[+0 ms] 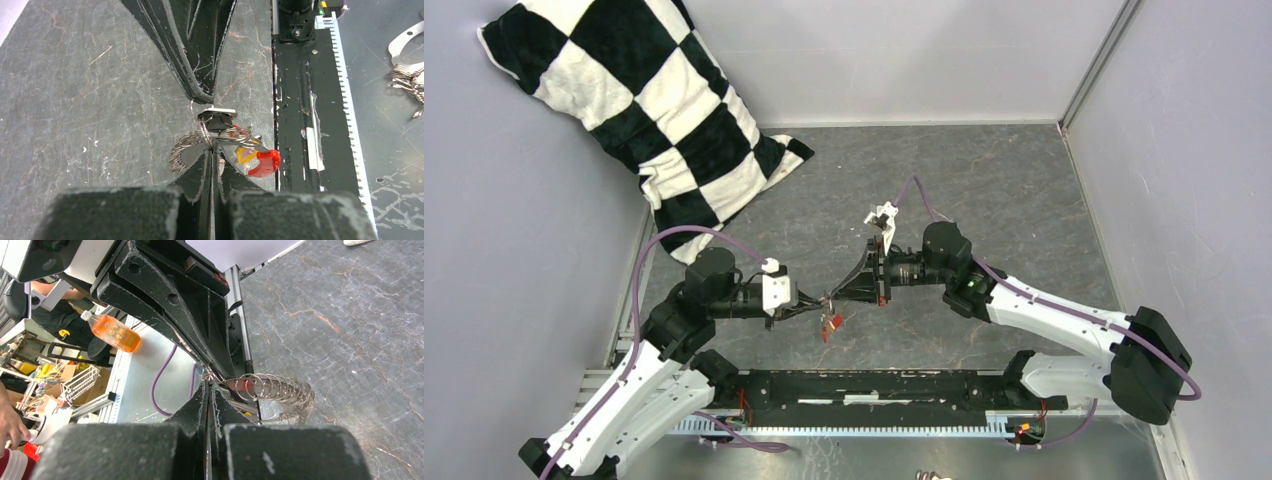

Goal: Put the keys on the keyring

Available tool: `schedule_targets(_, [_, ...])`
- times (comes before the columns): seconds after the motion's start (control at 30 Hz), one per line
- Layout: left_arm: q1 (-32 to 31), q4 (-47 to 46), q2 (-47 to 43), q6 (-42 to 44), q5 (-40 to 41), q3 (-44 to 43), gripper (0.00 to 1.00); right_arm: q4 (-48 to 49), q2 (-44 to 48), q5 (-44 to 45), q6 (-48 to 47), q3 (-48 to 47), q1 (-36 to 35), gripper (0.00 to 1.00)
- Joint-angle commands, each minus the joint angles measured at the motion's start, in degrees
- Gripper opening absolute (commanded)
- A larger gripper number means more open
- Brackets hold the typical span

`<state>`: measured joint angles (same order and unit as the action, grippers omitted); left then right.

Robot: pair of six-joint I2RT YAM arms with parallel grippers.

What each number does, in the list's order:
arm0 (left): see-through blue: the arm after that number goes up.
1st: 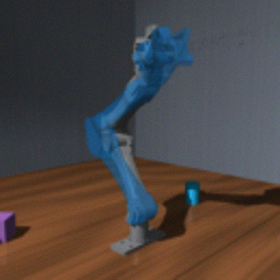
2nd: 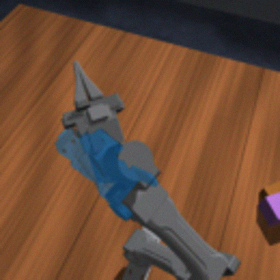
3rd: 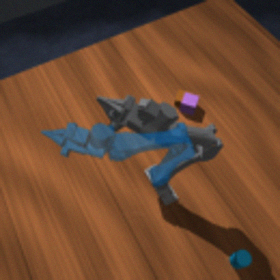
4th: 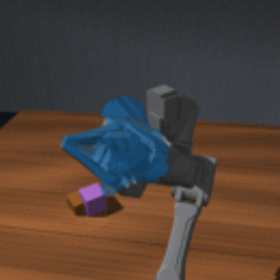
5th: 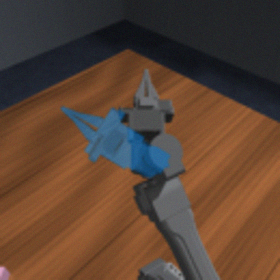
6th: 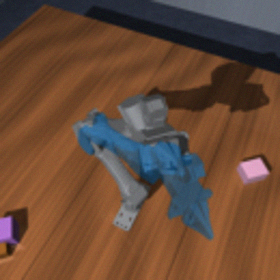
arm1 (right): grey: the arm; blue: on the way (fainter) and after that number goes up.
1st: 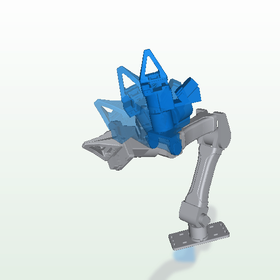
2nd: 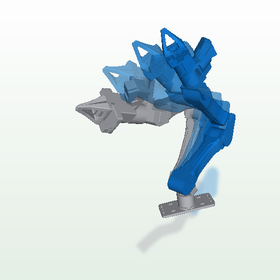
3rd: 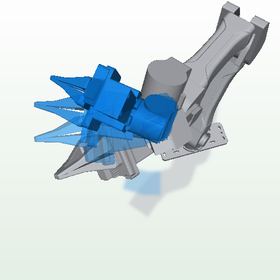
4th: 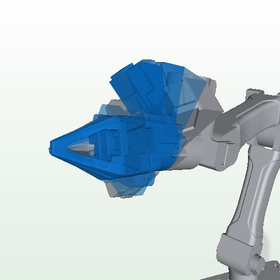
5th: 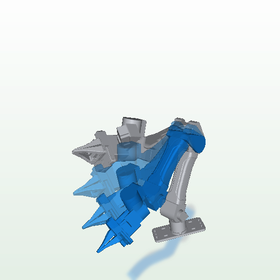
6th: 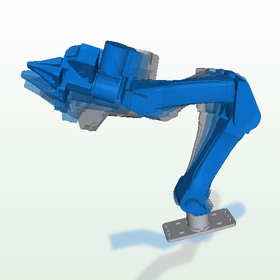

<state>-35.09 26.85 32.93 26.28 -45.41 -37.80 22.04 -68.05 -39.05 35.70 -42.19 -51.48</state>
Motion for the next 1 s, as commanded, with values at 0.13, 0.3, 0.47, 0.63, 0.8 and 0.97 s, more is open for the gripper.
schedule_targets(0.13, [0.1,-2.6,-0.1,1.0,0.1,-2.0,0.02,7.2,-2.1,-0.7,2.5,-2.0,-2.5,0.00])
schedule_targets(0.3, [0.2,-4.1,-0.6,0.1,1.4,-1.7,0.02,7.4,-3.0,-0.8,2.7,-2.7,-3.3,0.00])
schedule_targets(0.47, [0.1,-5.3,-0.9,-0.7,2.5,-1.5,0.02,6.4,-3.1,-0.6,2.3,-3.4,-3.5,0.00])
schedule_targets(0.63, [0.2,-7.6,-0.9,-2.9,3.2,-1.0,0.02,4.9,-4.0,-0.5,1.3,-4.8,-4.1,0.00])
schedule_targets(0.8, [0.2,-9.8,-0.6,-3.9,5.5,-0.8,0.02,1.2,-4.9,-0.3,-1.1,-7.0,-5.2,0.00])
schedule_targets(0.97, [0.1,-13.6,-1.0,-5.6,6.8,0.0,0.02,-3.9,-6.1,-0.4,-3.4,-10.5,-5.6,0.00])
